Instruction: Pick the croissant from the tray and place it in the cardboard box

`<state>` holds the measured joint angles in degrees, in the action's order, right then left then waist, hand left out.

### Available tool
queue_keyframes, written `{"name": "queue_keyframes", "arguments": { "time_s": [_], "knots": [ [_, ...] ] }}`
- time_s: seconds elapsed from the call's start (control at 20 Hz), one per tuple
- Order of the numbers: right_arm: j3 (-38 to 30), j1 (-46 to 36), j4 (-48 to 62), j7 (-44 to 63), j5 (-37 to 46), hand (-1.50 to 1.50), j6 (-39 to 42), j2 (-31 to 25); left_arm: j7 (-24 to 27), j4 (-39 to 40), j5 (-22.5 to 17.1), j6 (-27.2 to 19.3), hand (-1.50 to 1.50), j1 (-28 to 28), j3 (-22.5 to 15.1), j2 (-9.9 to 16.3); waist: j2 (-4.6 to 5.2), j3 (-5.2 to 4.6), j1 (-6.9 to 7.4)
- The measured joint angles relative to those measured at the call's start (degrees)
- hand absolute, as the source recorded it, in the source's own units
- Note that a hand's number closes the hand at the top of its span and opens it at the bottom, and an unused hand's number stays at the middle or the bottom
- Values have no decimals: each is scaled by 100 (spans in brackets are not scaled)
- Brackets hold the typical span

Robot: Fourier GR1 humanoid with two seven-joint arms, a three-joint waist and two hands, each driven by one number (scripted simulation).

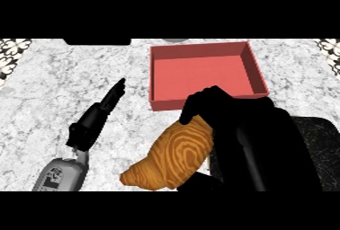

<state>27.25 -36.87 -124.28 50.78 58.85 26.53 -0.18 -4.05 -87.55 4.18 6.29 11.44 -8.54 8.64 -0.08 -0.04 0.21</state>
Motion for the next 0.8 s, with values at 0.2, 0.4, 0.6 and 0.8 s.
{"name": "queue_keyframes", "arguments": {
  "time_s": [0.2,0.4,0.6,0.8],
  "knots": [
    [-554,-453,649,-149,-62,150,-118,8,58,86,62,30,0,17,8,-47,7,1,8],
    [-1117,-863,1339,-441,-220,150,-338,13,59,117,59,91,0,42,99,-39,10,2,13],
    [-1570,-1186,1889,-686,-329,150,-519,5,-142,-32,68,126,0,59,87,-101,8,2,15],
    [-1887,-1391,2774,-1136,-217,150,-1029,-93,-180,-185,90,151,0,-43,60,-141,15,3,36]
  ]
}}
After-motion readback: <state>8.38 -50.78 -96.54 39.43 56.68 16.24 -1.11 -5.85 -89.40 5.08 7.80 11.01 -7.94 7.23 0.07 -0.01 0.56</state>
